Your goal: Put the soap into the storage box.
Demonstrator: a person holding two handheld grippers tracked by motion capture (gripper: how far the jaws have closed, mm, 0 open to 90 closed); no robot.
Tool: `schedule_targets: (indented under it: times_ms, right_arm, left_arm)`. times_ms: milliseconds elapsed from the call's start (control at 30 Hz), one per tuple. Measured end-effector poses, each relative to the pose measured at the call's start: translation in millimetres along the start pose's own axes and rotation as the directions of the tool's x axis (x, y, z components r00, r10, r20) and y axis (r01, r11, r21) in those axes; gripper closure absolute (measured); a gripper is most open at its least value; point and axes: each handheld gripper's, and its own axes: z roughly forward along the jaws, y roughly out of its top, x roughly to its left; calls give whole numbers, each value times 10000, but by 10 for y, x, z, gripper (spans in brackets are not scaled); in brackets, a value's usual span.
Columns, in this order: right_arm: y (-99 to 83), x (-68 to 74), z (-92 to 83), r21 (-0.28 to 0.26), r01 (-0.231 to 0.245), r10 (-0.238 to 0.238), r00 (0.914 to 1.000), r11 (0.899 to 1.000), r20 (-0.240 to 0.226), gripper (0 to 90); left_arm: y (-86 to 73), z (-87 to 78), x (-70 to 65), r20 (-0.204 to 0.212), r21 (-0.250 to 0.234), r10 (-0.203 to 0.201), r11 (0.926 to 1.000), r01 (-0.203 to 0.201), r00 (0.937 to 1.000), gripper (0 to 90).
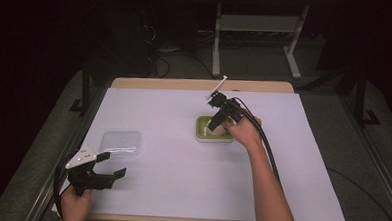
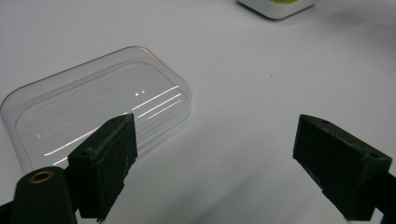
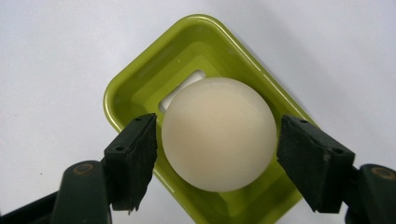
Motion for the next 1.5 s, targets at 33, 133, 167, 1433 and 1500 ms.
schedule_targets:
  times_ms: [33,133,167,1433,1500]
  right_arm:
    - [-5,1,-12,-38,1,-1,10000,10000,27,278]
    - [-22,12,-45,-78,58,-58,10000,10000,55,277]
    - [-30,14,-59,-51,94,-94,9999,9999,52,277]
    - [-793,-13,-413,-1180,-469,357,9949,9919,-947,260]
    - [-833,-9,-421,-1217,-499,387,9950,9913,-925,260]
  left_arm:
    - [0,0,0,-2,1,7,10000,-7,10000,129]
    - [-2,1,4,-10,-17,6,10000,-6,10000,129]
    - [-3,0,8,-23,5,36,10000,-36,10000,129]
    - [3,24,-15,-26,188,126,9997,-126,9999,129]
    - [4,27,-17,-26,205,122,9997,-122,9999,129]
